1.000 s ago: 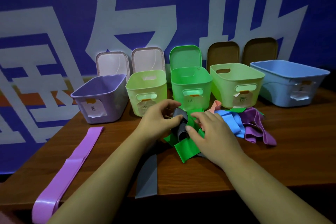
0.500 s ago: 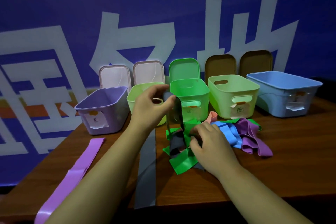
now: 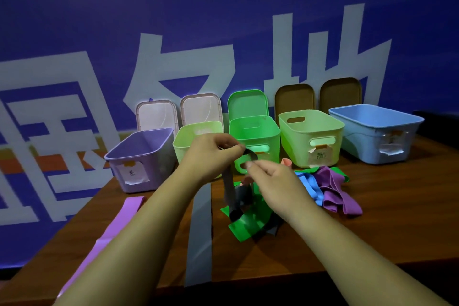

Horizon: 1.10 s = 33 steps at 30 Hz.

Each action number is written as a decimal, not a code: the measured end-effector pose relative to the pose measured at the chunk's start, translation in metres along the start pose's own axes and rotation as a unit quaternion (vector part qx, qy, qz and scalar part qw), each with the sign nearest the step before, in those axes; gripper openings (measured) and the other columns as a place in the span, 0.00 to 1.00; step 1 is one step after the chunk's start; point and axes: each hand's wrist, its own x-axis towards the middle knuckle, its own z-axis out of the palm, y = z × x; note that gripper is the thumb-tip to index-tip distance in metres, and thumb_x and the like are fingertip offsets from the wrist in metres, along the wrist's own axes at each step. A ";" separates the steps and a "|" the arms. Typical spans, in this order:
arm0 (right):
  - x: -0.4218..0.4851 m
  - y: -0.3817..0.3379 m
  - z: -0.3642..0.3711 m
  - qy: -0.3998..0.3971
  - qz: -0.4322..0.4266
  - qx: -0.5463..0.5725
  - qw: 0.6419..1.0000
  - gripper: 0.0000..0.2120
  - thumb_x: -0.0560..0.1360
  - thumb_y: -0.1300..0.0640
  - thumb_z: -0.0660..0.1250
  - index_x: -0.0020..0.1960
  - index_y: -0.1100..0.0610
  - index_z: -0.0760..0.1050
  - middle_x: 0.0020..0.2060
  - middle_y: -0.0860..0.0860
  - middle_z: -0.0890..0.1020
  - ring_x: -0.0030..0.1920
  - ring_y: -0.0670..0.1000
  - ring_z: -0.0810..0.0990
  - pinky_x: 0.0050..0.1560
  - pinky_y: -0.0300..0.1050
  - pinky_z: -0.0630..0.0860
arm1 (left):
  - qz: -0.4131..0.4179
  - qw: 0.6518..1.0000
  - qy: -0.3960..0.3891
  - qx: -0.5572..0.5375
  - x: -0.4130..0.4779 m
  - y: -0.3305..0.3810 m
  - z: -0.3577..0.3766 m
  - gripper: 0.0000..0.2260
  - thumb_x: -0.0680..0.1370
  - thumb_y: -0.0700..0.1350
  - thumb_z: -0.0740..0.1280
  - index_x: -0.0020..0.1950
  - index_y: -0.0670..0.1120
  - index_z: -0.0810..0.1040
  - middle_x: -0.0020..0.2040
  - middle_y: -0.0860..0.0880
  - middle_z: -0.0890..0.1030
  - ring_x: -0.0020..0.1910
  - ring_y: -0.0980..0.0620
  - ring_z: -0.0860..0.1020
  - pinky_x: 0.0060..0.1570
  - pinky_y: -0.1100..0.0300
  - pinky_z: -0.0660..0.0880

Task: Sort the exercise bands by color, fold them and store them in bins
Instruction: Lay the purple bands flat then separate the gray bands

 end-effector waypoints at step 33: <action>0.017 0.013 -0.026 -0.069 0.090 -0.294 0.949 0.19 0.76 0.39 0.62 0.50 0.52 0.81 0.41 0.48 0.86 0.42 0.49 0.85 0.51 0.53 0.83 | 0.048 0.974 0.220 -0.028 -0.012 0.003 -0.027 0.07 0.87 0.52 0.63 0.56 0.53 0.79 0.49 0.58 0.82 0.49 0.60 0.81 0.49 0.54 0.83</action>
